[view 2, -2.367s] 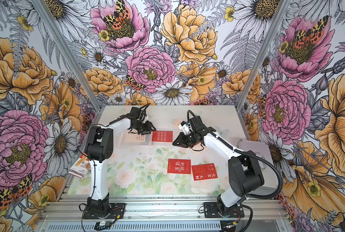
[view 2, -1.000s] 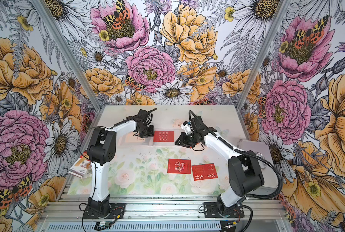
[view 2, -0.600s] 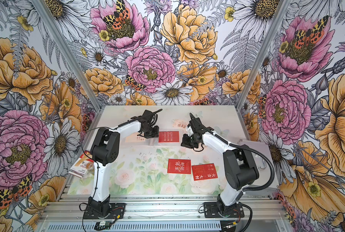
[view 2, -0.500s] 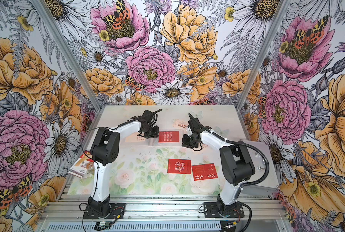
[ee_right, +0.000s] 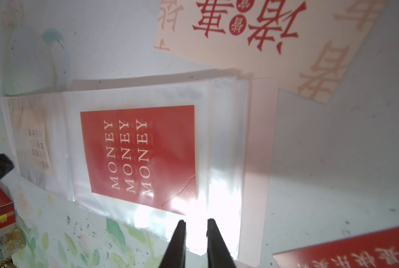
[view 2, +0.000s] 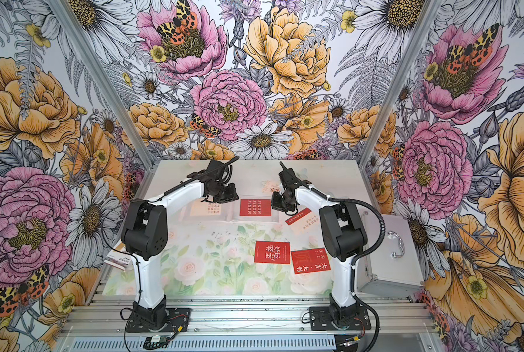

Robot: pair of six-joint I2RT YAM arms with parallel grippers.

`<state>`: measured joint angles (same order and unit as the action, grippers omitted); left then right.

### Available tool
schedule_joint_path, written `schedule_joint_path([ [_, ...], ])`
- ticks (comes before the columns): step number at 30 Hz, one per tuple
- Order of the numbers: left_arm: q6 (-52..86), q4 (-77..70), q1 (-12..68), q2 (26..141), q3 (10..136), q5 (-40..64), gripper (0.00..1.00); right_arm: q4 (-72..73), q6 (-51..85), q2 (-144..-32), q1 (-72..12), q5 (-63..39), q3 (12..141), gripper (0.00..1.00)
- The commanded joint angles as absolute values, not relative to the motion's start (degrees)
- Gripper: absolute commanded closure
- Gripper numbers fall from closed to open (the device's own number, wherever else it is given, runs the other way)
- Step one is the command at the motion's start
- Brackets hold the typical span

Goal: Place the photos into the photo albums
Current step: Turn the page of the photo album at the center of the board.

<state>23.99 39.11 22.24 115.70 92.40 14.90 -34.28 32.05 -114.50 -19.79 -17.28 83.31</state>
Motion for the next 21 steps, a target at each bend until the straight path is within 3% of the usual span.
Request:
schedule_joint_path([
  [1,23.91,38.85,22.45,115.68,91.38,16.25,0.77,-34.1,32.65,-116.36,-19.71,-18.43,85.89,0.81],
  [21,23.73,36.26,22.15,120.93,87.3,17.89,0.81,-34.3,33.13,-123.29,-20.67,-20.22,90.43,0.8],
])
